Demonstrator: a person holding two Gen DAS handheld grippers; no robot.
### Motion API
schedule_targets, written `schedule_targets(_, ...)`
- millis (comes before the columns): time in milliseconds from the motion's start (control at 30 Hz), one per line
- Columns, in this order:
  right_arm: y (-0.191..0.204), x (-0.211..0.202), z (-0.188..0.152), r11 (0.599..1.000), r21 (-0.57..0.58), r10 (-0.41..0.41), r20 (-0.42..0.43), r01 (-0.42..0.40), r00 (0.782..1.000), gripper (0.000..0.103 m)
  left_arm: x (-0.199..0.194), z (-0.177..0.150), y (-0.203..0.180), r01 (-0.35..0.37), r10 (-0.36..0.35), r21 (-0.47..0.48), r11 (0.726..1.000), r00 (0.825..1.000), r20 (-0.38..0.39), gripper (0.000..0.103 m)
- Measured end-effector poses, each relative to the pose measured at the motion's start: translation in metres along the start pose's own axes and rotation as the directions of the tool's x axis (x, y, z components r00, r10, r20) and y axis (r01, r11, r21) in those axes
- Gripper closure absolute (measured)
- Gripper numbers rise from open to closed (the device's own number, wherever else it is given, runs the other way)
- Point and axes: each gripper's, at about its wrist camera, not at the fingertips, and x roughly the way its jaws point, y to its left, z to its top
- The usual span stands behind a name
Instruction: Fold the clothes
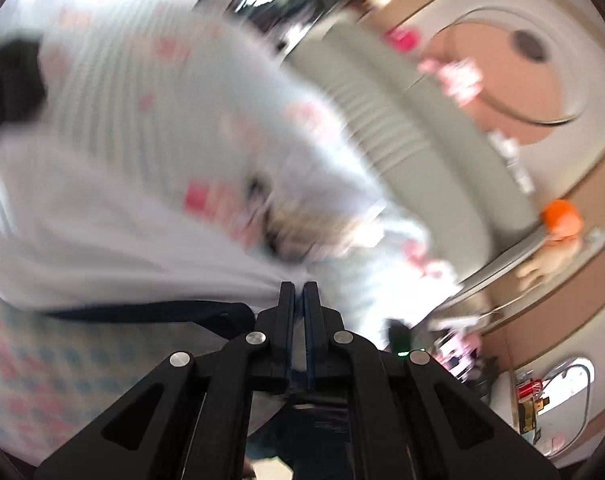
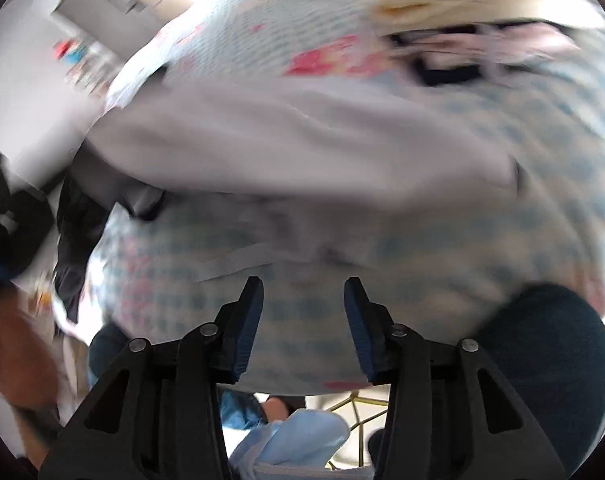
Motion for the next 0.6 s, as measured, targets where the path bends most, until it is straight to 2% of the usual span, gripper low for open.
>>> schedule_targets(67, 0.013, 0.001, 0.013, 0.999, -0.024, 0.035, 0.021, -0.034, 0.999, 0.054, -0.029, 0.017, -0.028, 0.015, -0.016, 0.074, 0.997, 1.0, 0.021, 0.099)
schedule_targets(167, 0.015, -0.003, 0.041, 0.994, 0.039, 0.098, 0.085, -0.102, 0.992, 0.053, -0.046, 0.024, -0.055, 0.07, -0.069, 0.143, 0.987, 0.998, -0.007, 0.099)
schedule_targets(267, 0.015, -0.013, 0.067, 0.987, 0.087, 0.122, 0.156, -0.137, 0.98, 0.053, -0.036, 0.025, -0.068, 0.082, -0.077, 0.167, 0.983, 0.996, -0.039, 0.099)
schedule_targets(333, 0.018, -0.031, 0.084, 0.988, 0.081, 0.113, 0.22, -0.134, 0.969, 0.059, -0.035, 0.032, -0.071, 0.108, -0.105, 0.16, 0.981, 0.994, -0.026, 0.099)
schedule_targets(433, 0.028, -0.072, 0.11, 0.994, 0.035, 0.087, 0.324, -0.104, 0.942, 0.064, -0.079, 0.044, -0.073, 0.146, -0.167, 0.151, 0.978, 0.977, 0.131, 0.099)
schedule_targets(467, 0.033, -0.087, 0.116, 0.995, 0.013, 0.087, 0.369, -0.099, 0.925, 0.064, -0.092, 0.047, -0.067, 0.128, -0.152, 0.135, 0.983, 0.971, 0.186, 0.099)
schedule_targets(533, 0.048, -0.11, 0.127, 0.996, -0.031, 0.094, 0.428, -0.089, 0.899, 0.065, -0.12, 0.048, -0.032, 0.032, -0.043, 0.042, 0.999, 0.955, 0.292, 0.099)
schedule_targets(567, 0.061, -0.112, 0.131, 0.994, -0.067, 0.11, 0.415, -0.09, 0.903, 0.064, -0.127, 0.042, -0.004, -0.015, 0.025, -0.036, 0.999, 0.952, 0.306, 0.099)
schedule_targets(600, 0.075, -0.103, 0.133, 0.99, -0.109, 0.123, 0.374, -0.088, 0.919, 0.064, -0.135, 0.034, 0.025, -0.061, 0.095, -0.114, 0.992, 0.945, 0.314, 0.099)
